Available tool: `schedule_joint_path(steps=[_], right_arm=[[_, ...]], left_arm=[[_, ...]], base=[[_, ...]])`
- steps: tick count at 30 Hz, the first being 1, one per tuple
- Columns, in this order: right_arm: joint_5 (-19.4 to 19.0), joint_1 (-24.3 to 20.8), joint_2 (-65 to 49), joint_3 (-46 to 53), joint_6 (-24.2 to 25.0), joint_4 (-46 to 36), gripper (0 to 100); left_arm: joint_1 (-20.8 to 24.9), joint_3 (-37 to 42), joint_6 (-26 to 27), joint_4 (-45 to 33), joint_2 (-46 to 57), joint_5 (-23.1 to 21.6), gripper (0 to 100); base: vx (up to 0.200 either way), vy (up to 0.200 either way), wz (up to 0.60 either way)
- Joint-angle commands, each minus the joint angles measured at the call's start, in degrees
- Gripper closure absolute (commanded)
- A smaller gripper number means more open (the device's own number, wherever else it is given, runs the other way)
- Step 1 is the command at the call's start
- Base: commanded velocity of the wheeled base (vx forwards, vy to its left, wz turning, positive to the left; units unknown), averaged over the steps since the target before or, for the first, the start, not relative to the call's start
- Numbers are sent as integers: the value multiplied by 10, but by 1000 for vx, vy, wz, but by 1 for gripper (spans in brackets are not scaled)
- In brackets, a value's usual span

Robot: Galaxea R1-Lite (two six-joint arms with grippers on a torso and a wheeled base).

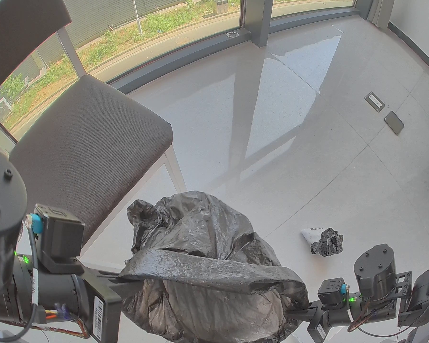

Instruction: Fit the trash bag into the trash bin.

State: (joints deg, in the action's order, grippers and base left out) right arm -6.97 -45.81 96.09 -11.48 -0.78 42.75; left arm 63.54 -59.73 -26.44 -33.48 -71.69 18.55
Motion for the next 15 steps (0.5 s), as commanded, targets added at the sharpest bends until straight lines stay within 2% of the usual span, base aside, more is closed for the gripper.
schedule_joint_path(steps=[1, 7, 11, 15], right_arm=[[-22, -1, 38, -7, 1, -11, 100], [-42, 5, 38, -30, 4, -81, 100], [-45, 36, 29, -65, 5, -171, 100], [-46, 52, 31, -76, 4, -210, 100]], left_arm=[[1, -6, -41, -22, -12, -31, 100], [-10, 3, -73, -19, -42, -64, 100], [-31, 1, -112, -17, -78, -93, 100], [-51, 8, -114, -12, -100, -99, 100]], base=[[0, 0, 0], [0, 0, 0], [0, 0, 0], [0, 0, 0]])
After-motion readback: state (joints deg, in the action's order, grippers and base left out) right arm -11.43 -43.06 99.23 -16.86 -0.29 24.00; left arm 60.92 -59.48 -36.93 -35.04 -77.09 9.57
